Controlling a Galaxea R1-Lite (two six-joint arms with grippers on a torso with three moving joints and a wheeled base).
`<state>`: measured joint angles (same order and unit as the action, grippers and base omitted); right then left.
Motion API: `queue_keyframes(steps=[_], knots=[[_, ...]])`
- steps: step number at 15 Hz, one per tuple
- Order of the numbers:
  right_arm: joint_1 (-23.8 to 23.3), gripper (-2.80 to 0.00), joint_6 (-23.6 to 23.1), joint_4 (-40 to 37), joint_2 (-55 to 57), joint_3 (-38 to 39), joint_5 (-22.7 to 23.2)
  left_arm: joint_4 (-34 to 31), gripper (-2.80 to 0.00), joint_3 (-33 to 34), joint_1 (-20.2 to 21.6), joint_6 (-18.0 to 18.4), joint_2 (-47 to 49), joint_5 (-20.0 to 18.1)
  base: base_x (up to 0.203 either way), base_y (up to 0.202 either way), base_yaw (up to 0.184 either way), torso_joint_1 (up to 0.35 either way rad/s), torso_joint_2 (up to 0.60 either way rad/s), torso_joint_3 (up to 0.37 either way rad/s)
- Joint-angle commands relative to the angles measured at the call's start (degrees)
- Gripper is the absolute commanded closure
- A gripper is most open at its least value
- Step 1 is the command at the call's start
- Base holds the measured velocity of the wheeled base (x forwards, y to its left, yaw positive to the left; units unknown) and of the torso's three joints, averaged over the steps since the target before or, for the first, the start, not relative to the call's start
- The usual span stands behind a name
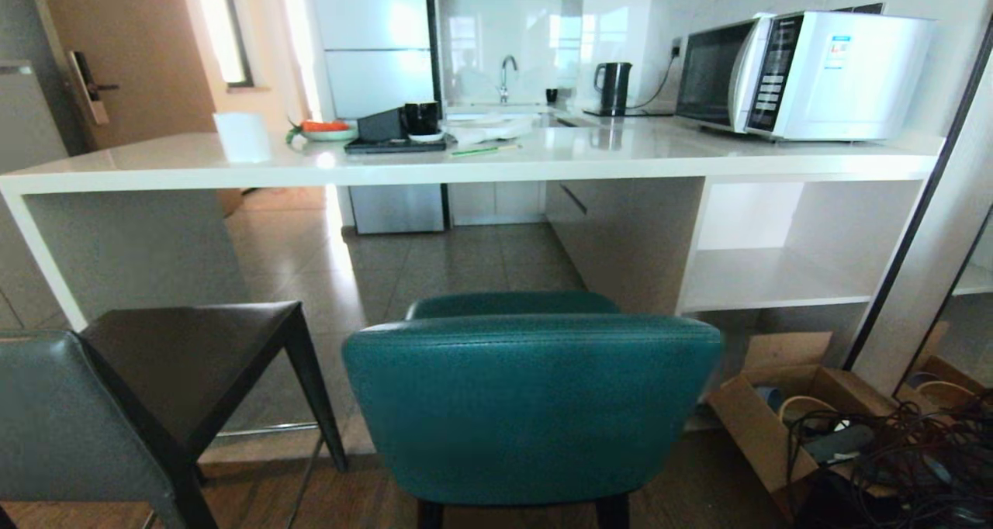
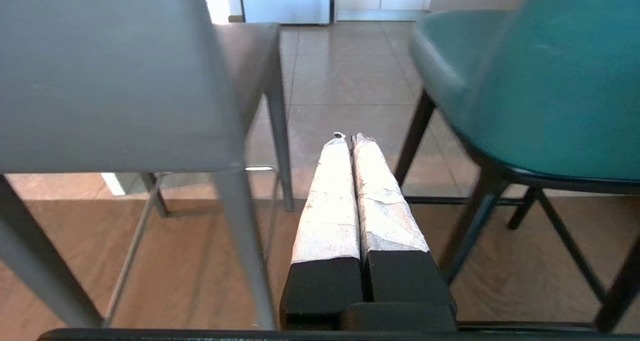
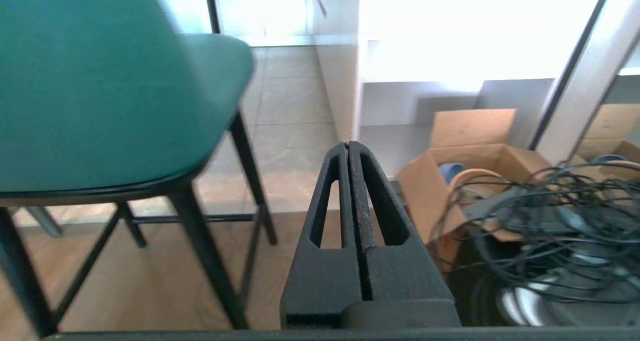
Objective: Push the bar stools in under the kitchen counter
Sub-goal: Push the blue chair back under the dining table
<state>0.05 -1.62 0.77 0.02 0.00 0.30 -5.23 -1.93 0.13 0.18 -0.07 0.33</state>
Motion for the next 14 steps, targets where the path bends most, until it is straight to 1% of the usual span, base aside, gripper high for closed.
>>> queue_keyframes(steps=[1, 2, 14], knots=[[0.04, 0.0, -0.05, 0.02, 0.06, 0.53, 0.05, -0.04, 0.0, -0.01, 0.03, -0.09, -0.01, 0.11, 0.0, -0.142, 0.001, 0.002, 0.0, 0.002], [0.03, 0.0, -0.05, 0.02, 0.06, 0.53, 0.05, -0.04, 0.0, -0.01, 0.04, -0.09, -0.01, 0.02, 0.0, -0.072, 0.006, 0.003, 0.01, 0.002], [0.04, 0.0, -0.05, 0.02, 0.06, 0.53, 0.05, -0.04, 0.0, -0.01, 0.04, -0.09, -0.01, 0.02, 0.0, 0.0, 0.0, 0.0, 0.0, 0.0]])
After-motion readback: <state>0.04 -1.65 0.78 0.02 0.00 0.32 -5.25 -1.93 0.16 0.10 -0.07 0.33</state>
